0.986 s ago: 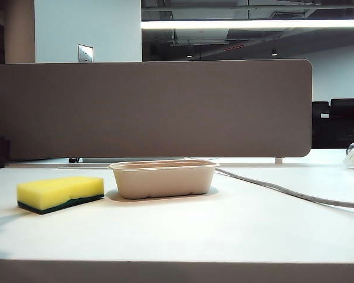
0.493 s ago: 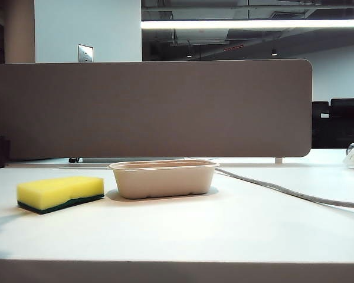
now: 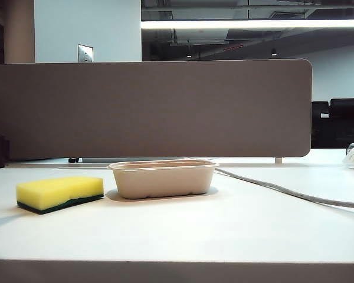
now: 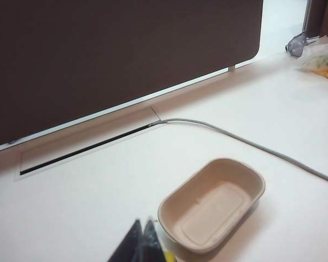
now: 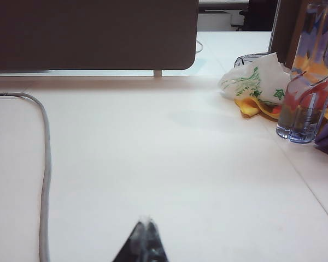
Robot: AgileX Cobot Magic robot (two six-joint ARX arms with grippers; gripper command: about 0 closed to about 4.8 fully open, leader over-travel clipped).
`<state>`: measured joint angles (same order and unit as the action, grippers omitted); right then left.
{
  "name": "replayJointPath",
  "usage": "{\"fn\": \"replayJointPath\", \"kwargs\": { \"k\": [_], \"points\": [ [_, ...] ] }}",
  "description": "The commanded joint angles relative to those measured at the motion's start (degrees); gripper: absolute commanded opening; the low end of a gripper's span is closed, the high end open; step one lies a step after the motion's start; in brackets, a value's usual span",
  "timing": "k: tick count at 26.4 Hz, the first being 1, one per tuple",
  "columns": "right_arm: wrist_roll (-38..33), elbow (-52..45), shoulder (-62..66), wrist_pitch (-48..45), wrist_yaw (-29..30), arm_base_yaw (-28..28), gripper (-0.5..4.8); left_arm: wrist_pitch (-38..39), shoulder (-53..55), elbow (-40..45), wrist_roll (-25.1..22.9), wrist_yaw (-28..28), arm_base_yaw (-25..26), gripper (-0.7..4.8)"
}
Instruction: Take out the cleaning sponge from the paper lunch box and place it on the table.
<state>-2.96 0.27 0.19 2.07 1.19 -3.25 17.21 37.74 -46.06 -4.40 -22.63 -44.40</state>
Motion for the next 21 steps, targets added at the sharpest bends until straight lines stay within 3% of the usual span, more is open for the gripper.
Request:
{"fn": "replayJointPath", "kwargs": {
  "k": [1, 5, 10, 14, 21],
  "points": [
    [0.0, 0.04, 0.04, -0.77, 0.0, 0.59, -0.05, -0.98, -1.2, -0.15, 0.17, 0.9, 1.62, -0.04],
    [0.0, 0.04, 0.04, -0.77, 0.07, 0.61, -0.05, -1.01, -2.93, -0.15, 0.2, 5.42, 7.23, -0.04],
    [0.0, 0.04, 0.04, -0.74, 0.04, 0.61, -0.05, -0.98, -4.98, -0.15, 0.17, 13.05, 20.2, -0.05],
    [0.0, 0.04, 0.04, -0.74, 0.04, 0.61, -0.05, -0.98, -6.8, -0.15, 0.17, 12.11, 28.83, -0.05],
    [0.0, 0.04, 0.04, -0.72, 0.04, 0.59, -0.05, -0.96, -11.67, -0.15, 0.15, 11.76, 35.8, -0.05]
  ]
}}
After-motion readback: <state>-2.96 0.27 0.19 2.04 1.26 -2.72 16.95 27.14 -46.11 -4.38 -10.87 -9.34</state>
